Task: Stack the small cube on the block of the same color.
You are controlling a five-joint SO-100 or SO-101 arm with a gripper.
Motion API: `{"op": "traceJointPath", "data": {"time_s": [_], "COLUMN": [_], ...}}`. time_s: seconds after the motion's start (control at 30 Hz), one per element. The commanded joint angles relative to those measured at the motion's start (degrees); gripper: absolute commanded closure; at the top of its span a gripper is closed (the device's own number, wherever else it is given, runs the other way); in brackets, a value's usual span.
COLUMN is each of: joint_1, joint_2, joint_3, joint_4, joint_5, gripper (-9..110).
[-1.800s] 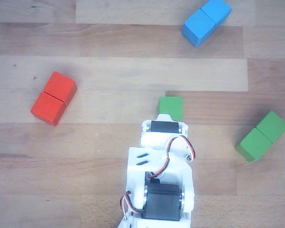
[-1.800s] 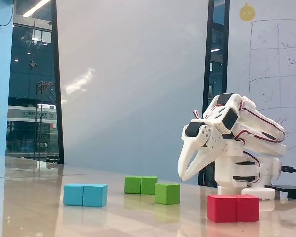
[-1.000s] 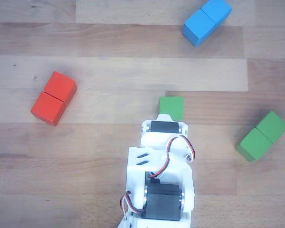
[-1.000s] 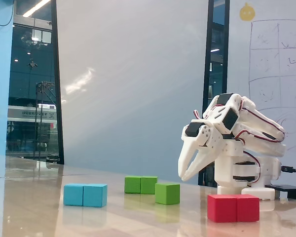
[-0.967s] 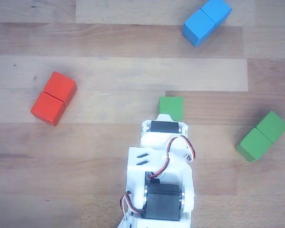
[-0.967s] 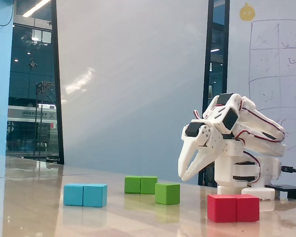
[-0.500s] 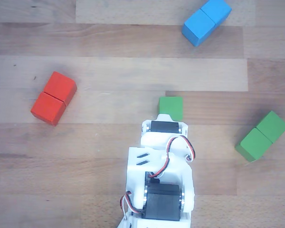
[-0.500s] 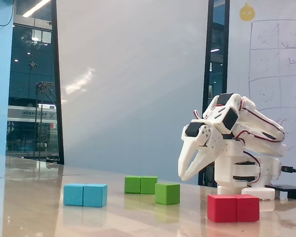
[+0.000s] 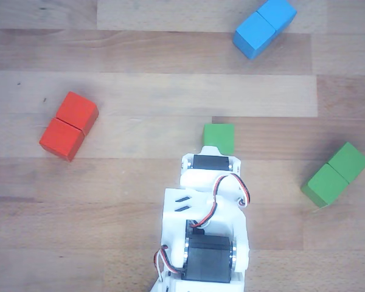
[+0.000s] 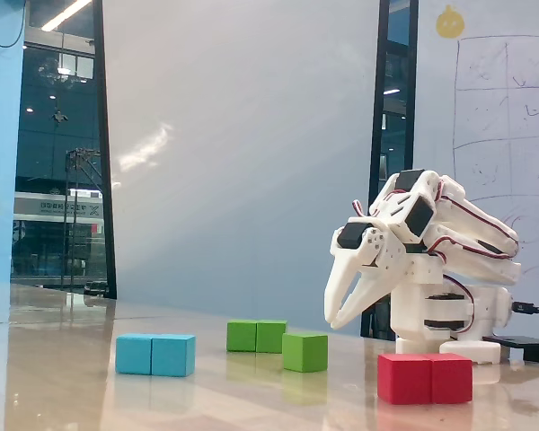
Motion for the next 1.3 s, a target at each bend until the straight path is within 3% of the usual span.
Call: {"op": "traceJointPath", "data": {"time_s": [0.0, 0.27, 0.63, 0.97, 1.27], "joint_1": [0.00, 0.00, -0.09, -0.26, 0.00], "joint_2": [1.23, -7.91, -43.77, -66.01, -72.33], "joint_3": [-0.35, -6.50, -31.90, -43.24, -44.30], "joint_4": [0.53, -2.29, -7.82, -7.82, -7.73], "joint_5": [0.18, 0.18, 0.09, 0.00, 0.00], "gripper": [101, 101, 101, 100, 88]}}
